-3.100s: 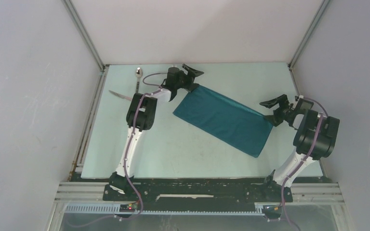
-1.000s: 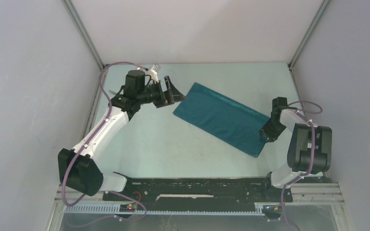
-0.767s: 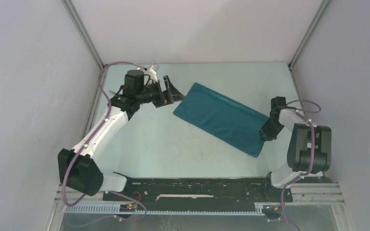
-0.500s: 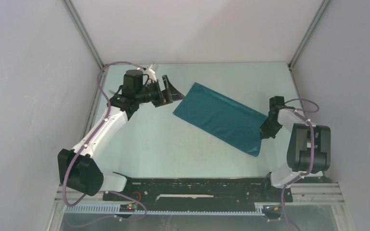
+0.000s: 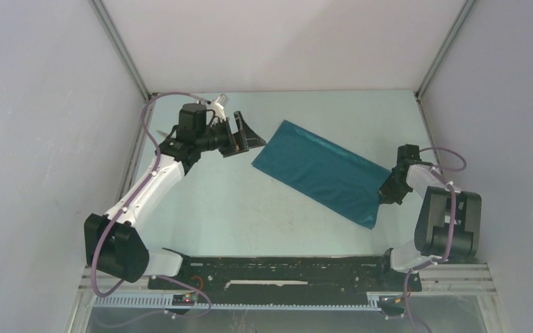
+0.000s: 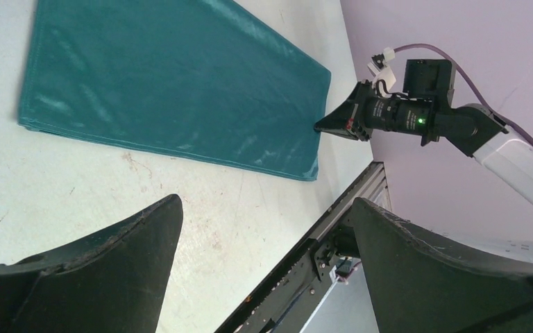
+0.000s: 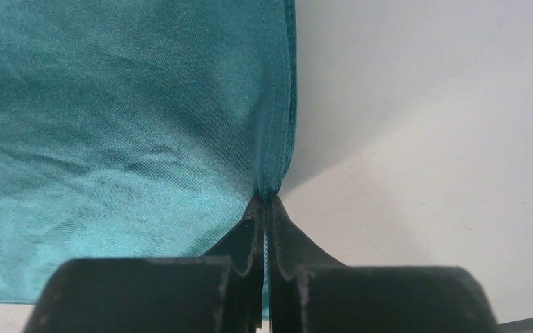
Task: Fold the napkin into a case and place the utensils inside
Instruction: Pick up the rectangle-folded napkin from the center of the board.
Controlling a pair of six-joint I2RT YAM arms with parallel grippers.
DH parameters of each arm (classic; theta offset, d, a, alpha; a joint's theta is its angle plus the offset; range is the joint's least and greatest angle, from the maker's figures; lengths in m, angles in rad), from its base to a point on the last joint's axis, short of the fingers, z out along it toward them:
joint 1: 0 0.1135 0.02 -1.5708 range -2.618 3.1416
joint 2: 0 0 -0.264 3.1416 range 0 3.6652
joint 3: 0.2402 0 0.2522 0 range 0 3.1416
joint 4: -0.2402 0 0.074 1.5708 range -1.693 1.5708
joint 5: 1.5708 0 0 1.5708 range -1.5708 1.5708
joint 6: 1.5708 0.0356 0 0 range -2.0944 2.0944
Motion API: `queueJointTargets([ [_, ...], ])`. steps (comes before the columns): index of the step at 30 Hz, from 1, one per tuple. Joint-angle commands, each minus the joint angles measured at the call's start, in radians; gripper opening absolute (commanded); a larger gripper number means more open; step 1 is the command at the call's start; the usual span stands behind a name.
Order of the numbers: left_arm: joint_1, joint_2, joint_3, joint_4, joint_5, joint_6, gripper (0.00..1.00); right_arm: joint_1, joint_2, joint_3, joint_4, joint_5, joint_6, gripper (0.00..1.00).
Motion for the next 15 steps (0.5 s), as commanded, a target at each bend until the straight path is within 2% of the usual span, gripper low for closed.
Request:
queueJointTargets([
  [1,0.01,-0.012,0.002,0.029,0.012,0.015,1.0,-0.081,-0.069,-0.032,-0.006,-0.019,-0.048,0.0],
  [4,0.01,-0.012,0.001,0.029,0.009,0.016,1.0,-0.092,-0.105,-0.029,-0.011,-0.019,-0.044,0.0],
  [8,0.009,-0.009,0.0,0.03,0.013,0.013,1.0,-0.042,-0.117,-0.004,-0.032,-0.033,-0.05,0.0],
  [15,0.009,-0.008,-0.001,0.036,0.024,0.008,1.0,0.205,-0.036,0.176,-0.111,0.054,0.006,0.0],
])
